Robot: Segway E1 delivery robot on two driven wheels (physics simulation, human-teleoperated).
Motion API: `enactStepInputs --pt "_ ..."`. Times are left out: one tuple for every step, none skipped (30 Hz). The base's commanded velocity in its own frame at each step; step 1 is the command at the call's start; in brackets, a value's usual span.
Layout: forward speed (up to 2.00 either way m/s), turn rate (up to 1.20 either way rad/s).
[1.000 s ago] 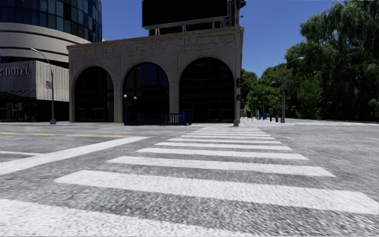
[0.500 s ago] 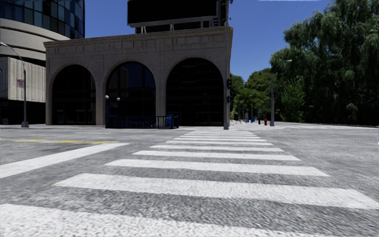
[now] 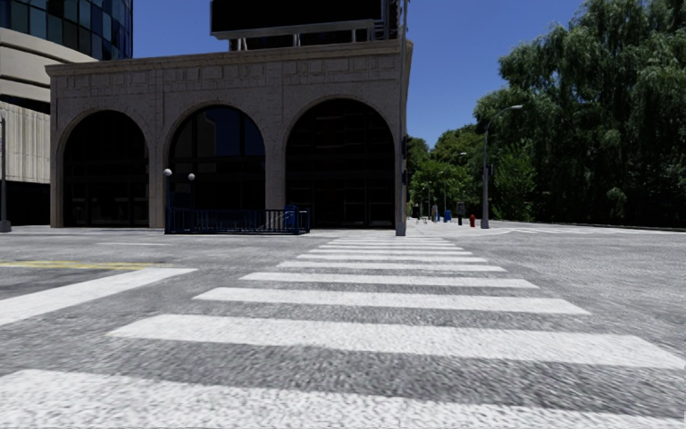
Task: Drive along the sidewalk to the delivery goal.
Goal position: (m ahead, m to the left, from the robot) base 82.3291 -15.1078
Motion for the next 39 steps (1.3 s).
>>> enactStepInputs --pt "1.84 0.0" --pt "1.86 0.0" --pt "1.86 0.0" --pt "1.9 0.0" --pt "1.92 0.0" --pt "1.92 0.0" --pt "1.92 0.0" --pt "1.92 0.0" --pt "1.92 0.0" --pt "1.92 0.0" --pt "1.92 -0.09" --pt "1.92 -0.09" --pt "1.92 -0.2" --pt "1.92 -0.22" --pt "1.92 -0.23" --pt "1.92 -0.23" --pt "1.92 -0.23" --pt "1.92 -0.22" --pt "1.92 -0.15" --pt "1.92 -0.15" --pt "1.92 -0.1" --pt "1.92 -0.07" --pt "1.92 -0.06" --pt "1.92 -0.06" --pt "1.92 -0.06" --pt "1.92 -0.06" --pt "1.92 -0.09" --pt "1.92 -0.09" --pt "1.92 -0.19" --pt "1.92 -0.22" --pt "1.92 -0.23" --pt "1.92 -0.23" --pt "1.92 -0.23" --pt "1.92 -0.23" --pt "1.92 -0.23" --pt "1.92 -0.23" --pt "1.92 -0.23" --pt "1.92 -0.13" --pt "1.92 0.0"
